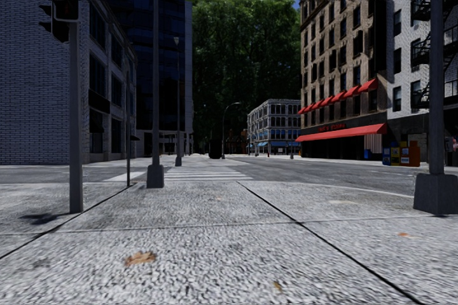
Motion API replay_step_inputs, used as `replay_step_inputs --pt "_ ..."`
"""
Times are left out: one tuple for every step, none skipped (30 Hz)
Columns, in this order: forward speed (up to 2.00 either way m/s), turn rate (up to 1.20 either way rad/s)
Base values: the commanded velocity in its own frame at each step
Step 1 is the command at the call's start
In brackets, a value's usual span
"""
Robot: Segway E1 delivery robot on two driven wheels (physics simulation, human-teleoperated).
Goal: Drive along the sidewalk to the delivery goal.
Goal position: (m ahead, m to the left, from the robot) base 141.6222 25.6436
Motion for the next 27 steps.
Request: replay_step_inputs --pt "2.00 0.28" --pt "2.00 0.28" --pt "2.00 0.28" --pt "2.00 0.28" --pt "2.00 0.21" --pt "2.00 0.00" --pt "2.00 0.00" --pt "2.00 0.00" --pt "2.00 0.00" --pt "2.00 0.00" --pt "2.00 0.00" --pt "2.00 0.00" --pt "2.00 0.00" --pt "2.00 0.00" --pt "2.00 0.00" --pt "2.00 0.00" --pt "2.00 0.00" --pt "2.00 0.00" --pt "2.00 0.00" --pt "2.00 0.00" --pt "2.00 0.00" --pt "2.00 0.11" --pt "2.00 0.19" --pt "2.00 0.19" --pt "2.00 0.24" --pt "2.00 0.26" --pt "2.00 0.27"
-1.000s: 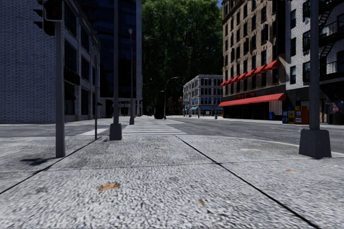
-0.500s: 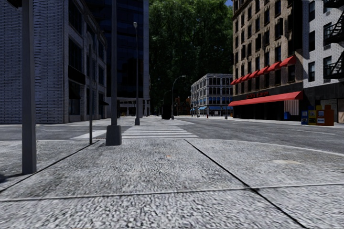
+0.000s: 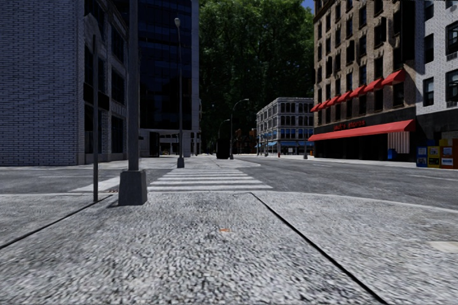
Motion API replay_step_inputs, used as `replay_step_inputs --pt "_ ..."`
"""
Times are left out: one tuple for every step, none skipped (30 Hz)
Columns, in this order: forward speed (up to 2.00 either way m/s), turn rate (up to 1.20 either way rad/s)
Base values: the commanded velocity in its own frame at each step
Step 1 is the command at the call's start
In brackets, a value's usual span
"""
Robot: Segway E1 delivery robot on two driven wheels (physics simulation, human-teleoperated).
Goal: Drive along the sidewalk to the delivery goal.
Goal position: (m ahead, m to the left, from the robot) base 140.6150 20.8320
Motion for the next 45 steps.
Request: replay_step_inputs --pt "2.00 0.27" --pt "2.00 0.29" --pt "2.00 0.29" --pt "2.00 0.29" --pt "2.00 0.29" --pt "2.00 0.30" --pt "2.00 0.30" --pt "2.00 0.30" --pt "2.00 0.30" --pt "2.00 0.30" --pt "2.00 0.30" --pt "2.00 0.29" --pt "2.00 0.29" --pt "2.00 0.00" --pt "2.00 0.00" --pt "2.00 0.00" --pt "2.00 0.00" --pt "2.00 0.00" --pt "2.00 0.00" --pt "2.00 0.00" --pt "2.00 0.00" --pt "2.00 0.00" --pt "2.00 0.00" --pt "2.00 0.00" --pt "2.00 0.00" --pt "2.00 0.00" --pt "2.00 0.00" --pt "2.00 0.00" --pt "2.00 0.00" --pt "2.00 0.00" --pt "2.00 0.00" --pt "2.00 0.00" --pt "2.00 0.00" --pt "2.00 0.00" --pt "2.00 0.00" --pt "2.00 0.00" --pt "2.00 0.00" --pt "2.00 0.00" --pt "2.00 0.00" --pt "2.00 0.00" --pt "2.00 0.00" --pt "2.00 0.00" --pt "2.00 0.00" --pt "2.00 0.00" --pt "2.00 0.00"
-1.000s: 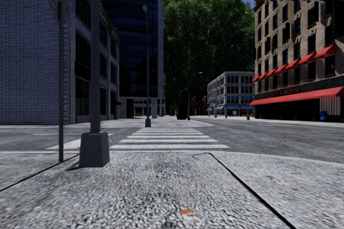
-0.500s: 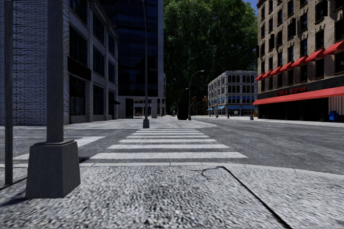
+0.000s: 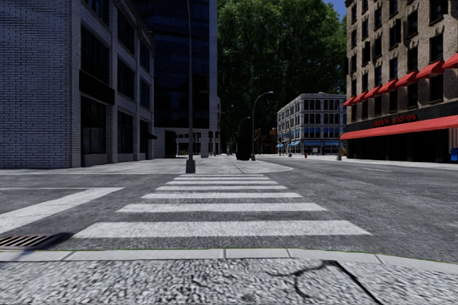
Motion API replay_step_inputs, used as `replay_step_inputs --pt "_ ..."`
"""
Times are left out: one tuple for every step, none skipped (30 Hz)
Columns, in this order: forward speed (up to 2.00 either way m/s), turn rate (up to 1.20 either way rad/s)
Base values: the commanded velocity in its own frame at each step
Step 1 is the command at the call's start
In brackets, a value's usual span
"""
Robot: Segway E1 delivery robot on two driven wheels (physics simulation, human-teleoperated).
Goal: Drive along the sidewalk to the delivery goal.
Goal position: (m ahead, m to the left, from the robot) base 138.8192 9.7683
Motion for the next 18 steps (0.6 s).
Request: replay_step_inputs --pt "2.00 0.00" --pt "2.00 0.00" --pt "2.00 0.00" --pt "2.00 0.00" --pt "2.00 0.00" --pt "2.00 0.00" --pt "2.00 0.00" --pt "2.00 0.00" --pt "2.00 0.00" --pt "2.00 0.00" --pt "2.00 0.00" --pt "2.00 0.00" --pt "2.00 0.00" --pt "2.00 0.00" --pt "2.00 0.00" --pt "2.00 0.00" --pt "2.00 0.00" --pt "2.00 0.00"
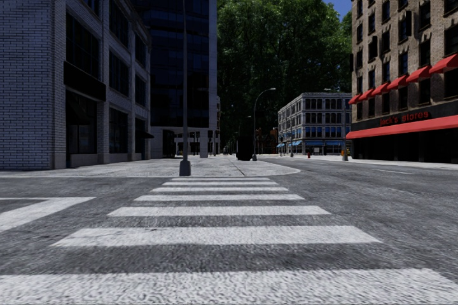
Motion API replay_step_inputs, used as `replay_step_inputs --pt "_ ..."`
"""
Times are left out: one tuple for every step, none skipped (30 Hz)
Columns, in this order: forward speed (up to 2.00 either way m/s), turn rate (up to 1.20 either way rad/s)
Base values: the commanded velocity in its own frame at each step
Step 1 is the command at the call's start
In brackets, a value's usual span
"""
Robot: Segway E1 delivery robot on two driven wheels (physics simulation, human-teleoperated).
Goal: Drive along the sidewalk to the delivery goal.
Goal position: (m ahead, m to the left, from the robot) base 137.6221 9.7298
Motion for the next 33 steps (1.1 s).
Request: replay_step_inputs --pt "2.00 0.00" --pt "2.00 0.00" --pt "2.00 0.00" --pt "2.00 0.00" --pt "2.00 0.00" --pt "2.00 0.00" --pt "2.00 0.00" --pt "2.00 0.00" --pt "2.00 0.00" --pt "2.00 0.00" --pt "2.00 0.00" --pt "2.00 0.00" --pt "2.00 0.00" --pt "2.00 0.00" --pt "2.00 0.00" --pt "2.00 0.00" --pt "2.00 0.00" --pt "2.00 0.00" --pt "2.00 0.00" --pt "2.00 0.00" --pt "2.00 0.00" --pt "2.00 0.00" --pt "2.00 0.00" --pt "2.00 0.00" --pt "2.00 0.00" --pt "2.00 0.00" --pt "2.00 0.00" --pt "2.00 0.00" --pt "2.00 0.00" --pt "2.00 0.00" --pt "2.00 0.00" --pt "2.00 0.00" --pt "2.00 0.00"
